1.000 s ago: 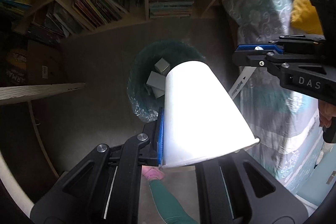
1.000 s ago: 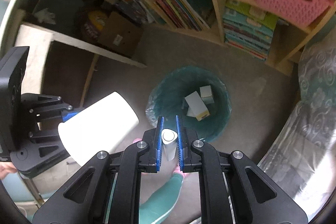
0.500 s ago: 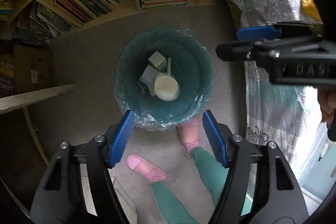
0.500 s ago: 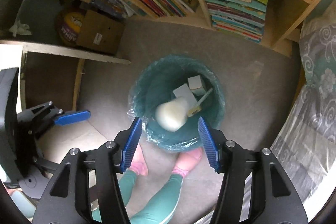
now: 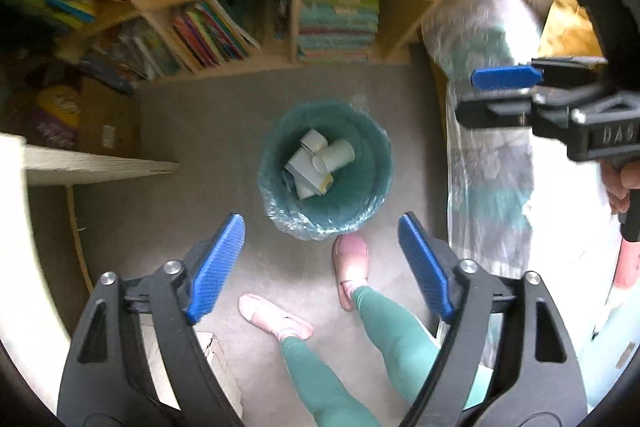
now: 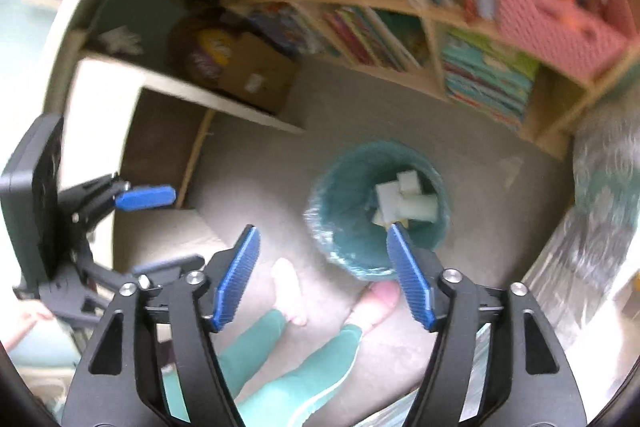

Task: Collect trash
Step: 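Move both open tools back over the table toward the remaining trash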

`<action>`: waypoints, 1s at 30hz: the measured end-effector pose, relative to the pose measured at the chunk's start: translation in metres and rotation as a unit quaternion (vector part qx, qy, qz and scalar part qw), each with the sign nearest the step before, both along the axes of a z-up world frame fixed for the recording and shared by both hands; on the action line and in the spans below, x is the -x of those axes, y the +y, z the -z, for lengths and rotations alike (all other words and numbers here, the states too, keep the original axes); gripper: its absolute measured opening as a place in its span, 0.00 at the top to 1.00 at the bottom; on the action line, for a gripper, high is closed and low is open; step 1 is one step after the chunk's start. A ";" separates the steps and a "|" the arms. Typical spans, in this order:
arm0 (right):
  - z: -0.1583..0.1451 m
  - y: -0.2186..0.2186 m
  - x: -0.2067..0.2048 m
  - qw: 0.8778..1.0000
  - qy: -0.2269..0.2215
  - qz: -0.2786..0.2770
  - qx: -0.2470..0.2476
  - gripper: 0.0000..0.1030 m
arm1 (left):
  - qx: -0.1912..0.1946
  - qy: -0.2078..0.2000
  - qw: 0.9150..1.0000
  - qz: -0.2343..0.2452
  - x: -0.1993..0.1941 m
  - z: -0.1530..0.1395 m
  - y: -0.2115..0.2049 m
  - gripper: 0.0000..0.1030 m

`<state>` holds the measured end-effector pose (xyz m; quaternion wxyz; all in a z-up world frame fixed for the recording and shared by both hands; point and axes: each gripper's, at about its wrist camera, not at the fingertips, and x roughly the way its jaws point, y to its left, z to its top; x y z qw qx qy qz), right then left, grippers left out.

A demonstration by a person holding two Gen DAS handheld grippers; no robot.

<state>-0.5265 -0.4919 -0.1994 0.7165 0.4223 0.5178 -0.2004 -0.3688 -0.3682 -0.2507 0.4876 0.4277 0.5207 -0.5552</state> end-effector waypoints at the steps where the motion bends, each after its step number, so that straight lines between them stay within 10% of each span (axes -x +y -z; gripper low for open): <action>1: -0.017 0.004 -0.010 1.000 -0.010 -0.019 0.007 0.28 | 0.008 -0.003 1.000 -0.009 -0.005 -0.011 0.004 0.14; 13: -0.186 0.036 -0.182 0.957 -0.122 -0.247 0.097 0.13 | 0.094 -0.042 0.973 -0.207 -0.125 -0.173 0.106 0.07; 19: -0.223 0.067 -0.287 0.919 -0.138 -0.347 0.127 0.13 | 0.142 -0.081 0.935 -0.315 -0.210 -0.217 0.174 0.07; 30: -0.231 0.107 -0.446 0.897 -0.121 -0.399 0.151 0.13 | 0.137 -0.150 0.871 -0.448 -0.358 -0.215 0.269 0.07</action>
